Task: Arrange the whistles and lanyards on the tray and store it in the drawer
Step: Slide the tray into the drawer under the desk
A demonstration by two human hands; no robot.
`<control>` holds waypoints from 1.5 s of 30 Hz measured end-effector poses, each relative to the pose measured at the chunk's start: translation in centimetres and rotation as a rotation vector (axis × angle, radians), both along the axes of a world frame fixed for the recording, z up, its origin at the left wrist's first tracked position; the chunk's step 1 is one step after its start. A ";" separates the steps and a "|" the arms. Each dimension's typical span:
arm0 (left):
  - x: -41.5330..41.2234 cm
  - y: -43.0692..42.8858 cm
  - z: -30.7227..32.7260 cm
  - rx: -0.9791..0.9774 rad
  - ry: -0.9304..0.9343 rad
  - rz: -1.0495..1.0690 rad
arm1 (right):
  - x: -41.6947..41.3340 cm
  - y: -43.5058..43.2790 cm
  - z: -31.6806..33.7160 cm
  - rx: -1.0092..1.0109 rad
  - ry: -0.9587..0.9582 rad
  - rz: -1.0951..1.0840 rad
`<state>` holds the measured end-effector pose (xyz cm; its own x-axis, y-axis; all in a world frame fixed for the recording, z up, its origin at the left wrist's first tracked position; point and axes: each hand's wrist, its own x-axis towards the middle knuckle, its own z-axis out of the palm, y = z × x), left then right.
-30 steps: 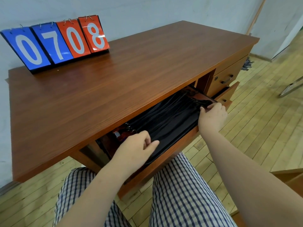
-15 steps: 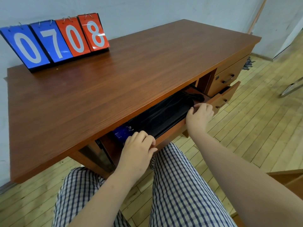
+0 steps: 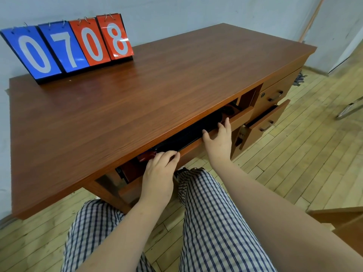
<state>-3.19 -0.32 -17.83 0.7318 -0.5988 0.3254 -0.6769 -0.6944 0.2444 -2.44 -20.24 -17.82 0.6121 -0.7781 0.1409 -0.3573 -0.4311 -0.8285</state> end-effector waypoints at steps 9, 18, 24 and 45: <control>1.3 0.9 -0.5 0.141 0.094 0.006 | 1.7 2.4 -0.8 -0.152 0.171 0.183; 3.1 1.6 -0.6 0.167 0.098 -0.030 | 2.9 3.3 -1.3 -0.191 0.315 0.265; 3.2 1.5 -0.2 0.195 0.137 -0.027 | 2.8 3.0 -1.2 -0.149 0.329 0.328; 2.3 1.5 9.4 0.644 0.432 -0.104 | 0.6 -1.0 9.6 -0.241 0.740 0.640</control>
